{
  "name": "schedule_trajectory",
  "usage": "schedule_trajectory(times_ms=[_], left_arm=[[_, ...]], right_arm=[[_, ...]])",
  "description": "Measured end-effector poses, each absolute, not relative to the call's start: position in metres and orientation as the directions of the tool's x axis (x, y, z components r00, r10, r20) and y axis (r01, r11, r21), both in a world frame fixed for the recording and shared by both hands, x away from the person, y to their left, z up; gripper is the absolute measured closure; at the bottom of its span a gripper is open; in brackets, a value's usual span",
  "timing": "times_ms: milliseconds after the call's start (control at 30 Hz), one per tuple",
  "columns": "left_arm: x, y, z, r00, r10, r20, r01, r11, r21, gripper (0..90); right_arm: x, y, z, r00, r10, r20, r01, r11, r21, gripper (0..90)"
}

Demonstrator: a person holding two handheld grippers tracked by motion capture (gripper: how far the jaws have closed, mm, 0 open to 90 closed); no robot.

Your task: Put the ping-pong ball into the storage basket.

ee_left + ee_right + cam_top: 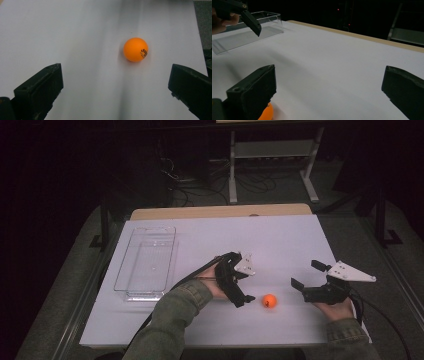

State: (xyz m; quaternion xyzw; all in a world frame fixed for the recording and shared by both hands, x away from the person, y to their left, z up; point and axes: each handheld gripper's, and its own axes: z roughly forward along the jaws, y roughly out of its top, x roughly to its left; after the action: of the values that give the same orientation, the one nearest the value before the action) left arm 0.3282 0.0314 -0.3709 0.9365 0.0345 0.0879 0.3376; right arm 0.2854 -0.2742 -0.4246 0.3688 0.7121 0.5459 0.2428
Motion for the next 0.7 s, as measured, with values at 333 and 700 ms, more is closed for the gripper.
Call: schedule_trajectory(times_ms=[333, 700], left_arm=[[0.329, 0.023, -0.373, 0.985, 0.116, 0.127, 0.008, -0.769, 0.640, 0.0], [0.329, 0.013, -0.378, 0.988, 0.099, 0.118, 0.003, -0.777, 0.629, 0.0]], right_arm=[[0.285, -0.274, -0.425, -0.611, 0.790, 0.054, 0.261, 0.137, 0.956, 0.0], [0.285, -0.274, -0.425, -0.611, 0.790, 0.054, 0.259, 0.135, 0.956, 0.0]])
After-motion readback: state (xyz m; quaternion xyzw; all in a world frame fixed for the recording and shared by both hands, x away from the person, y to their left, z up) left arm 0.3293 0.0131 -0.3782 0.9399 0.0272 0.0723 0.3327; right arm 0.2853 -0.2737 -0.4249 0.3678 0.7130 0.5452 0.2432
